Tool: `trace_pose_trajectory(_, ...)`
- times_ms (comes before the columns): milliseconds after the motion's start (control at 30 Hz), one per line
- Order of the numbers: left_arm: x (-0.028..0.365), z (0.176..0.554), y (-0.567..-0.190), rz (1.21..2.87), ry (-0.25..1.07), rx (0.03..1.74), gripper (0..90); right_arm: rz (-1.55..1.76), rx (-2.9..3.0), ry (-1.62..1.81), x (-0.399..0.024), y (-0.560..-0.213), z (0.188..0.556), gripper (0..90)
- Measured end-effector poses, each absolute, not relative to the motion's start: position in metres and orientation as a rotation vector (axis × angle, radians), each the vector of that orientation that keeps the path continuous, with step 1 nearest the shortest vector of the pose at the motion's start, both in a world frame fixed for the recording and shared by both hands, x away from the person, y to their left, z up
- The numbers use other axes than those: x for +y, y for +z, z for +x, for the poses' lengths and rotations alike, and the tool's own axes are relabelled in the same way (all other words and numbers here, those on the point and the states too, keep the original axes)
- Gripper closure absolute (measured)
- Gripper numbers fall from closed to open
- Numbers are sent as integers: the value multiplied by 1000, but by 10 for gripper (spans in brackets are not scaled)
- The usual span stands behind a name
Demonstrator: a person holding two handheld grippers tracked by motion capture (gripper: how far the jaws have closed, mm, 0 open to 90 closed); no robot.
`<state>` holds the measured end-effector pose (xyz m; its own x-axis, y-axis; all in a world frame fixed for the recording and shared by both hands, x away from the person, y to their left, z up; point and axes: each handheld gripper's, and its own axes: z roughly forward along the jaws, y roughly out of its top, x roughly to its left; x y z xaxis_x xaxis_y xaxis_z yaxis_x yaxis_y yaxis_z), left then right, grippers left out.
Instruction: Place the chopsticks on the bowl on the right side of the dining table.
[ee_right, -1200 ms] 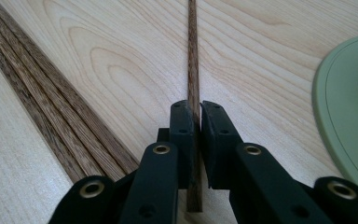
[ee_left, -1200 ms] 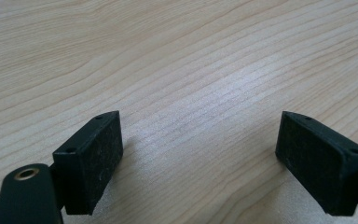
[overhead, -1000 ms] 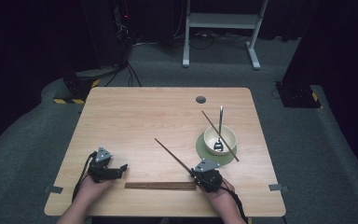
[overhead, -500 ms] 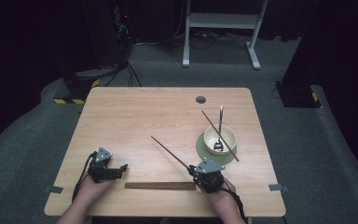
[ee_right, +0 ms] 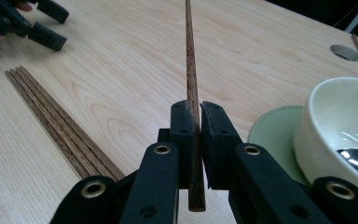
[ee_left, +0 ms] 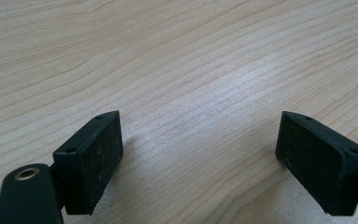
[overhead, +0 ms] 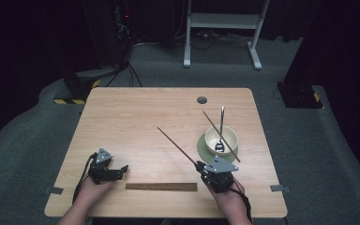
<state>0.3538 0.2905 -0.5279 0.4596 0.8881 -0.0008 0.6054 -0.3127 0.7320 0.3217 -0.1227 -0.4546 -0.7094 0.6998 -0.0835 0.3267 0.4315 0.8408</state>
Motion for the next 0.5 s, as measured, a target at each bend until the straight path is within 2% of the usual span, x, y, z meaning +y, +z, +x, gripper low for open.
trace_pose_trajectory(500, 290, 354, -528, 2038, 538, 1240, 149, 971, 2148, 1194, -159, -442, 332, 838)
